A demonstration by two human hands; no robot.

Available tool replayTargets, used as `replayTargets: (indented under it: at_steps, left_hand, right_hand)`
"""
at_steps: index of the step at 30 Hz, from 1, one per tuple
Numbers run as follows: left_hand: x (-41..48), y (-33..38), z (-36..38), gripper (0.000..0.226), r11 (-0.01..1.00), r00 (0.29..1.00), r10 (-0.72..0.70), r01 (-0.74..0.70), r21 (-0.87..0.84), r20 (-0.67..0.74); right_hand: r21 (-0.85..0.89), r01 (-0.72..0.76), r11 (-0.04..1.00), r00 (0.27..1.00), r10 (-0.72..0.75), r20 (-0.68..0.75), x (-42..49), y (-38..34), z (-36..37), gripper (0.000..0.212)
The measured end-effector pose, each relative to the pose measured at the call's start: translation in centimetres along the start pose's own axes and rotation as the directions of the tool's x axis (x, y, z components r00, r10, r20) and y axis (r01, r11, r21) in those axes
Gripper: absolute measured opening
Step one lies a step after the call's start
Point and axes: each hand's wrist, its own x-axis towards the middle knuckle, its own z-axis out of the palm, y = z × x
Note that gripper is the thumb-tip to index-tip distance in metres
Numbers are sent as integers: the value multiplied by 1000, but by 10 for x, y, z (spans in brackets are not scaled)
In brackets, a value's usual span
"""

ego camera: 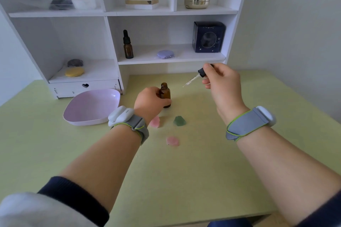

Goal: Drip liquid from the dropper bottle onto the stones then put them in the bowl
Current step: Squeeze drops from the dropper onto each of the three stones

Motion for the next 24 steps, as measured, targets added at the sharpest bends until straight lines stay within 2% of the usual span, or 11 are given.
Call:
replayTargets:
  at_steps: [12, 17, 24]
  left_hand:
    - [-1, -2, 2, 27, 992, 1000, 19, -20, 128, 4]
    - [-12, -5, -7, 55, 990, 996, 67, -57, 131, -67]
    - [-41, -24, -31, 38, 980, 981, 128, -103, 169, -144]
  right_hand:
    - [-28, 24, 999, 999, -23, 46, -5, 2, 6, 27]
    - [-70, 63, 996, 994, -57, 89, -10, 0, 5, 20]
    - [-163, 151, 975, 985, -134, 111, -21, -5, 0, 21]
